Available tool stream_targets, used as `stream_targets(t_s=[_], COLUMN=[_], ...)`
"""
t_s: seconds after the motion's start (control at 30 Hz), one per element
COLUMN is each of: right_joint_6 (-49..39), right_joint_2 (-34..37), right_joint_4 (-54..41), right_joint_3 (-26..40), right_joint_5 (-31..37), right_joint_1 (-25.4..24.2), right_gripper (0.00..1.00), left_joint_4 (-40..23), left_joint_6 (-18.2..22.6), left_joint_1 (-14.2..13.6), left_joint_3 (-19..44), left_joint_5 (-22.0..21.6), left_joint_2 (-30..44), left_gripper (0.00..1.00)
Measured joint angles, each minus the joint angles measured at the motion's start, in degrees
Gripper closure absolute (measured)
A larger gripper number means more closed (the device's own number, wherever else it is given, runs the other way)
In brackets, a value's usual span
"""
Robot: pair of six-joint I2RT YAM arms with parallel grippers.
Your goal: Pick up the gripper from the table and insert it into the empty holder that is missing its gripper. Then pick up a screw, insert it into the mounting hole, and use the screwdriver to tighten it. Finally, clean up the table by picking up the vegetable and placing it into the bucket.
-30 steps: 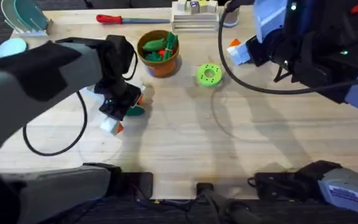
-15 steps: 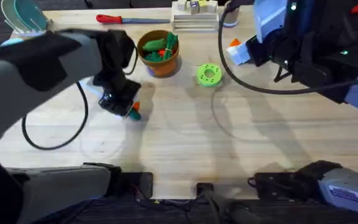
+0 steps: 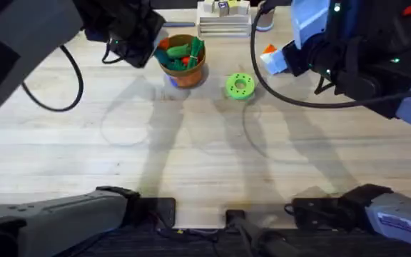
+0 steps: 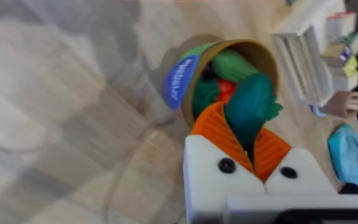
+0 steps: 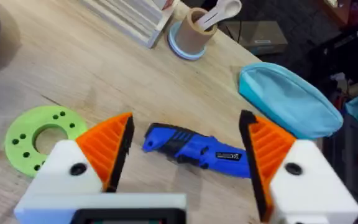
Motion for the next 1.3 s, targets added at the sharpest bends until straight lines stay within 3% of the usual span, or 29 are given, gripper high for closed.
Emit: stream_targets(t_s=[0.3, 0.5, 0.67, 0.73, 0.9, 0.97, 1.13, 1.3], right_joint_6=[0.0, 0.0, 0.0, 0.0, 0.0, 0.0, 1.4, 5.8], right_joint_2=[0.0, 0.0, 0.0, 0.0, 0.0, 0.0, -0.1, -4.8], right_joint_4=[0.0, 0.0, 0.0, 0.0, -0.4, -0.5, -0.5, -1.3], right_joint_3=[0.0, 0.0, 0.0, 0.0, 0.0, 0.0, 0.0, -0.2], right_joint_5=[0.0, 0.0, 0.0, 0.0, 0.0, 0.0, 0.0, 0.0], right_joint_1=[0.0, 0.0, 0.0, 0.0, 0.0, 0.0, 0.0, 0.0], right_gripper=[0.01, 0.009, 0.009, 0.008, 0.01, 0.009, 0.01, 0.01], left_joint_4=[9.4, 9.8, 9.8, 9.9, 10.5, 11.1, 11.1, 9.1], left_joint_6=[5.3, 5.9, 6.1, 6.1, 6.2, 6.2, 7.4, 15.7], left_joint_1=[-0.7, -0.7, -0.7, -0.7, -0.7, -0.7, -0.7, -0.7], left_joint_3=[0.0, 0.0, 0.0, 0.0, 0.0, 0.0, 0.3, 4.9], left_joint_5=[0.3, 0.4, 0.5, 0.6, 0.9, 1.2, 3.8, 9.0], left_joint_2=[1.5, 5.0, 7.8, 8.2, 8.2, 8.2, 8.2, 8.2], left_gripper=[0.973, 0.695, 0.591, 0.486, 0.102, 0.012, 0.006, 0.006])
